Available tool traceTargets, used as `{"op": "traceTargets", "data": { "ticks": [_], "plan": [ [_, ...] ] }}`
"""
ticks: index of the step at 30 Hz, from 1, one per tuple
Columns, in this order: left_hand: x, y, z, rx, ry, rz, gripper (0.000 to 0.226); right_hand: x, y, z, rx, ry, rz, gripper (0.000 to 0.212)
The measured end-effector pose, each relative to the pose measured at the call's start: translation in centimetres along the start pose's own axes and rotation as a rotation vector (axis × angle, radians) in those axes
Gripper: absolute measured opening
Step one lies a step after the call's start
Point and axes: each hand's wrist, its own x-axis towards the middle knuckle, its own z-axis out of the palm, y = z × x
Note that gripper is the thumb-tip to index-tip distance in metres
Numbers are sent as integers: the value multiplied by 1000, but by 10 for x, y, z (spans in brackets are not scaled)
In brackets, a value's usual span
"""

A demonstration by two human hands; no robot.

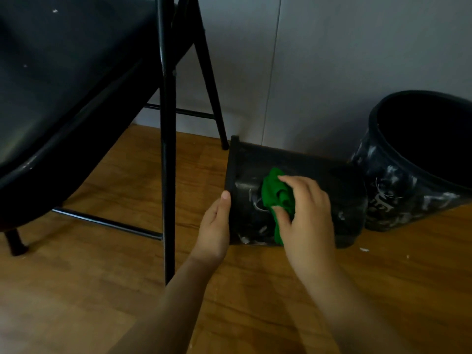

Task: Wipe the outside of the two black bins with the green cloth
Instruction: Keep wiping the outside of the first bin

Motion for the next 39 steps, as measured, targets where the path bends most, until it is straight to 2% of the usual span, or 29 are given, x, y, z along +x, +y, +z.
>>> {"op": "traceTargets", "data": {
  "ticks": [3, 7, 13, 15, 20, 22, 26, 28, 33, 34, 37, 39],
  "plan": [
    [0, -1, 2, 4, 14, 42, 45, -4, -12, 12, -2, -20, -57, 58],
    [4, 3, 1, -19, 18, 33, 46, -12, -4, 13, -49, -156, -296, 62],
    [8, 6, 8, 17, -33, 26, 41, -1, -3, 8, -19, -8, -106, 60],
    [11, 6, 8, 16, -23, 29, 43, -6, -11, 15, -89, 7, -125, 61],
    [9, 3, 4, -16, -34, 33, 46, -16, 9, 11, -323, -126, -352, 77],
    [7, 2, 4, -17, -52, 30, 46, -11, 16, 5, -338, -133, -396, 79],
    [8, 4, 4, -19, -67, 27, 43, 2, 7, 7, -260, -44, -255, 73],
    [10, 6, 4, -18, -57, 28, 42, 1, -1, 12, -247, -19, -243, 71],
    [8, 1, 4, -47, -35, 38, 44, -6, 9, 6, -318, -135, -520, 64],
    [7, 0, 3, -43, -42, 35, 44, -2, 13, 3, -319, -127, -491, 65],
    [5, -1, 3, -22, -53, 32, 42, 7, 14, 1, -262, -28, -254, 65],
    [7, -2, 2, -22, -53, 19, 42, 4, 5, 6, -256, -12, -237, 64]
  ]
}}
